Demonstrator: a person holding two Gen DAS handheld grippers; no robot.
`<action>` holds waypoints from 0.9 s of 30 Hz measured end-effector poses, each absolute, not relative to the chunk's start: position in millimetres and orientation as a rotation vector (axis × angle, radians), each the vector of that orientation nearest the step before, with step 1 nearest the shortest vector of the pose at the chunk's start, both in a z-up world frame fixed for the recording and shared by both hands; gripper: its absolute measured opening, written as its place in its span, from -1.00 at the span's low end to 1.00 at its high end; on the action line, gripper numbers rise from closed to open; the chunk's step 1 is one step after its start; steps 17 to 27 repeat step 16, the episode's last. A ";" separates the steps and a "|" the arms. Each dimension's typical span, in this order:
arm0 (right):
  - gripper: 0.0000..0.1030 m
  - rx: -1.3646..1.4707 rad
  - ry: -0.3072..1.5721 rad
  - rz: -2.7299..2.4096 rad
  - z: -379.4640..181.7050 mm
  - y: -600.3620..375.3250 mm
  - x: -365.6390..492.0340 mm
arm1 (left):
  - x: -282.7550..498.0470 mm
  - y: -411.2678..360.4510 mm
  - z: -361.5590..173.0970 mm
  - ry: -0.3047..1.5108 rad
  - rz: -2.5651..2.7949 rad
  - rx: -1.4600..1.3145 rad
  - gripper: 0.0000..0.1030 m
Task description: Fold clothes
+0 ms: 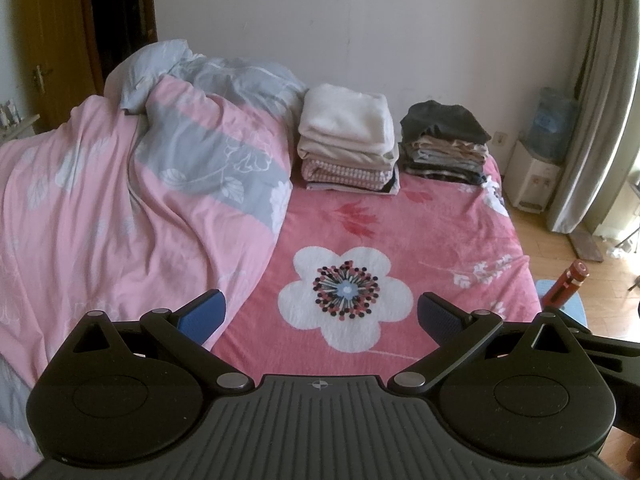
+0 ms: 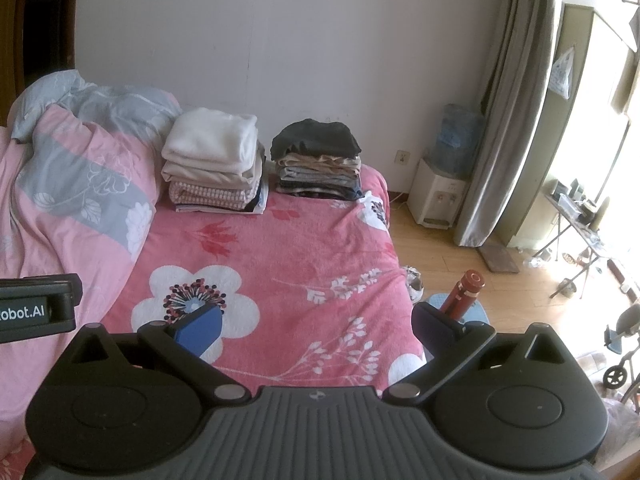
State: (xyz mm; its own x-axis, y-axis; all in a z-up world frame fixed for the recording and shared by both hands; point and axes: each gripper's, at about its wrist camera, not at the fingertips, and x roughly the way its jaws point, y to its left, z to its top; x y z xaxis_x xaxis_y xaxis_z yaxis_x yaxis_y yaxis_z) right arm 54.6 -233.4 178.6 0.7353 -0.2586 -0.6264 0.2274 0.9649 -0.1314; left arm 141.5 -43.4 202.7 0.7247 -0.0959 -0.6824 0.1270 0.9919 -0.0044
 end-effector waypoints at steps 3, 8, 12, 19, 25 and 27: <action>1.00 -0.046 0.697 -0.266 178.2 -234.6 54.5 | 140.8 -43.5 202.3 0.751 -0.121 0.044 1.00; 1.00 -0.045 0.697 -0.267 178.4 -235.1 54.4 | 141.1 -43.1 202.0 0.751 -0.120 0.045 1.00; 1.00 -0.042 0.698 -0.267 178.1 -235.0 54.0 | 141.8 -44.0 201.7 0.753 -0.120 0.045 1.00; 1.00 -0.042 0.698 -0.267 178.0 -235.1 53.0 | 141.7 -43.3 202.1 0.753 -0.120 0.046 1.00; 1.00 -0.042 0.698 -0.267 178.0 -235.1 53.0 | 141.7 -43.3 202.1 0.753 -0.120 0.046 1.00; 1.00 -0.042 0.698 -0.267 178.0 -235.1 53.0 | 141.7 -43.3 202.1 0.753 -0.120 0.046 1.00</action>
